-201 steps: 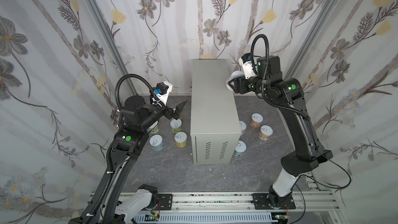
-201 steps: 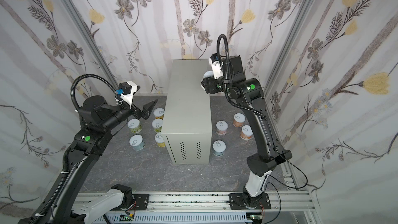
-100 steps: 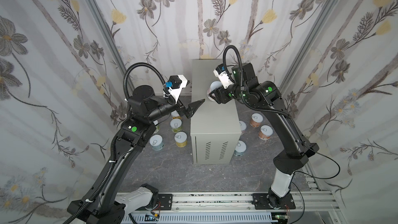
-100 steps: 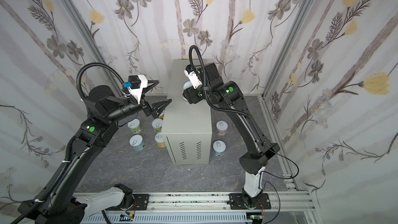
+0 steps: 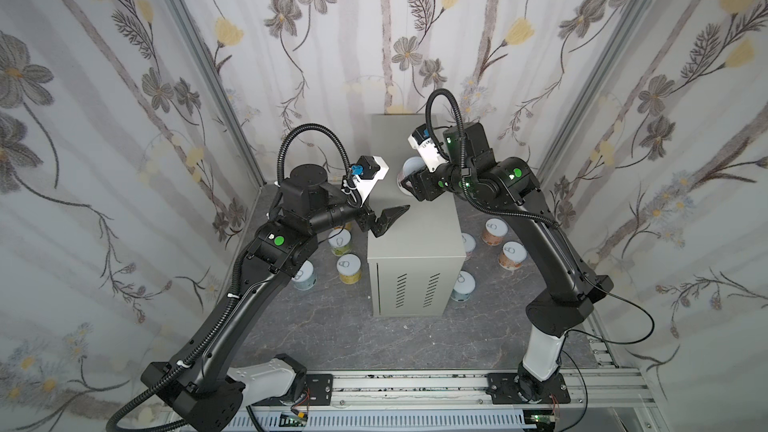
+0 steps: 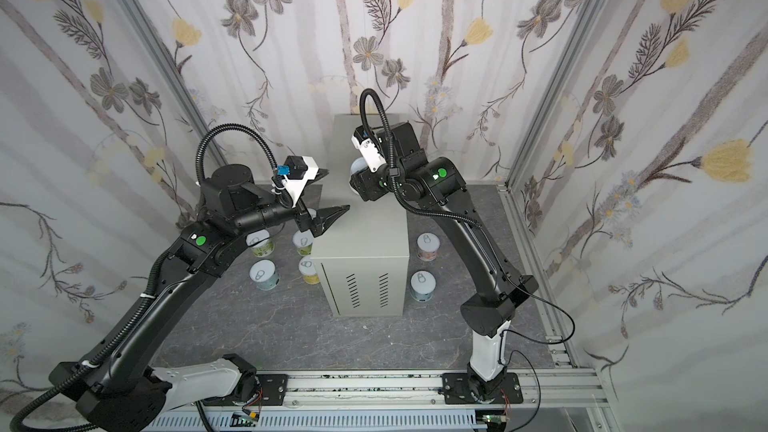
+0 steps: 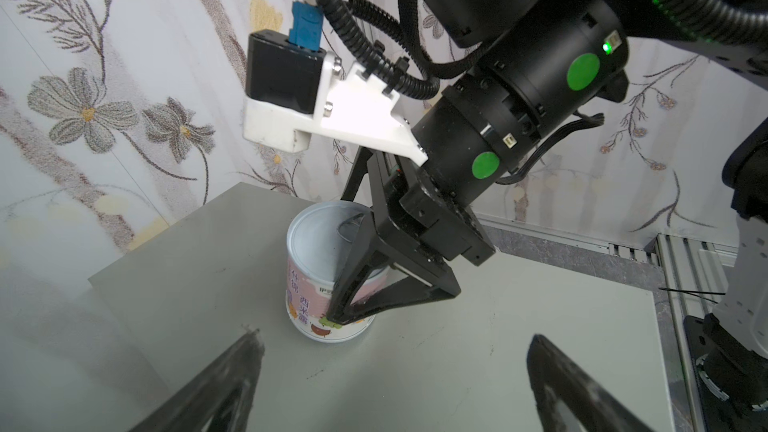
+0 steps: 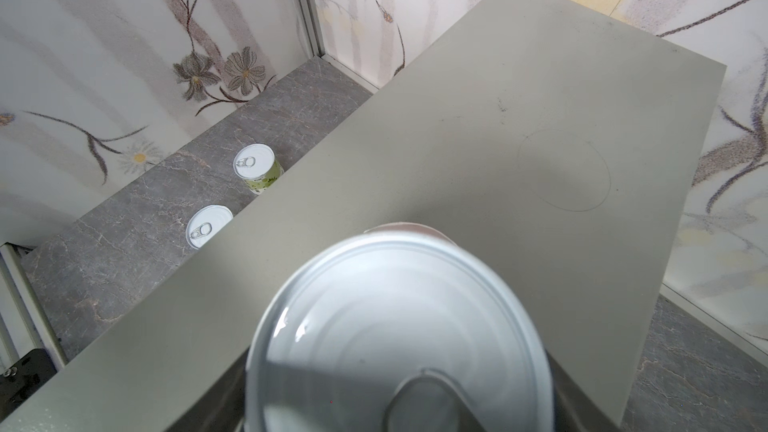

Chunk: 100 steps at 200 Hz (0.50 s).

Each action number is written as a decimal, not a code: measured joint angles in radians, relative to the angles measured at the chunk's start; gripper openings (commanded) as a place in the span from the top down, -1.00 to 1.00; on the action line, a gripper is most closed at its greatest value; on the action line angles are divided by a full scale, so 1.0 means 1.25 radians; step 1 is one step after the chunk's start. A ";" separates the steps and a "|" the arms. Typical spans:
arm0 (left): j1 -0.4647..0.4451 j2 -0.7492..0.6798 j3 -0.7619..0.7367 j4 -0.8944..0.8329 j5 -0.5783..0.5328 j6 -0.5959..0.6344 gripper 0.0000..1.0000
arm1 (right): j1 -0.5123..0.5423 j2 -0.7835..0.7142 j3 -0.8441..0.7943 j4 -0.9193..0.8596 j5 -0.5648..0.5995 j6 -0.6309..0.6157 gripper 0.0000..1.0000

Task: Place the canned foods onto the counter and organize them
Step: 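Lift the pink can onto the cabinet with the right gripper while left arm rises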

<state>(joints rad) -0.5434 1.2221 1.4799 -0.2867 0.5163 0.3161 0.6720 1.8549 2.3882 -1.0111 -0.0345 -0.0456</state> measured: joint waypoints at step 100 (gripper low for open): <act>-0.005 0.001 -0.015 0.005 -0.018 0.016 -1.00 | -0.008 0.016 0.002 0.034 -0.004 -0.001 -0.43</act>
<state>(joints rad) -0.5491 1.2236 1.4616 -0.2798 0.4934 0.3363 0.6621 1.8755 2.3901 -0.9680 -0.0391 -0.0463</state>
